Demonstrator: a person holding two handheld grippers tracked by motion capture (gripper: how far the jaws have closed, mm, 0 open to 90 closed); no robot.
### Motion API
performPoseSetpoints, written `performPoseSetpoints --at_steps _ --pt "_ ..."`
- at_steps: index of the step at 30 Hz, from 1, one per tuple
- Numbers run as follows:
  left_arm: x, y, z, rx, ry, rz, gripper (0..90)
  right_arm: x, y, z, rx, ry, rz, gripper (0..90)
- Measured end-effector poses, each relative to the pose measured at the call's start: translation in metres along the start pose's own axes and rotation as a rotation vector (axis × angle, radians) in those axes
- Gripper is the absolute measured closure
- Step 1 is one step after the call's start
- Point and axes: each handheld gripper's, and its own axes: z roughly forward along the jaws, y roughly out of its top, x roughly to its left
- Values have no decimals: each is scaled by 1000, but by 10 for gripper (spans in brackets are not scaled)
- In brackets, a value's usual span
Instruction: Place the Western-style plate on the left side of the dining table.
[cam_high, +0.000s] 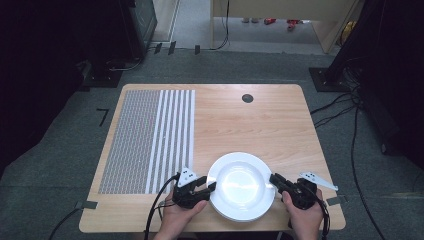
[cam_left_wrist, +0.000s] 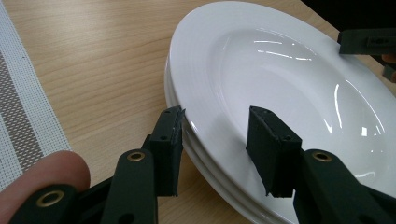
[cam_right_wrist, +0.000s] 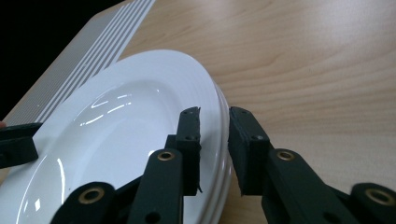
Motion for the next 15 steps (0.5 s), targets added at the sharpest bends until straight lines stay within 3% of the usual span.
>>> performPoseSetpoints --at_steps 6,8,15 --pt "0 0 1 7 -1 -2 562 -2 0 -4 2 8 45 792" --pt "-1 -1 1 6 0 -5 560 -3 0 -4 5 33 89 807" --pt "1 -1 1 7 -9 -24 558 -5 0 -5 12 44 138 828"
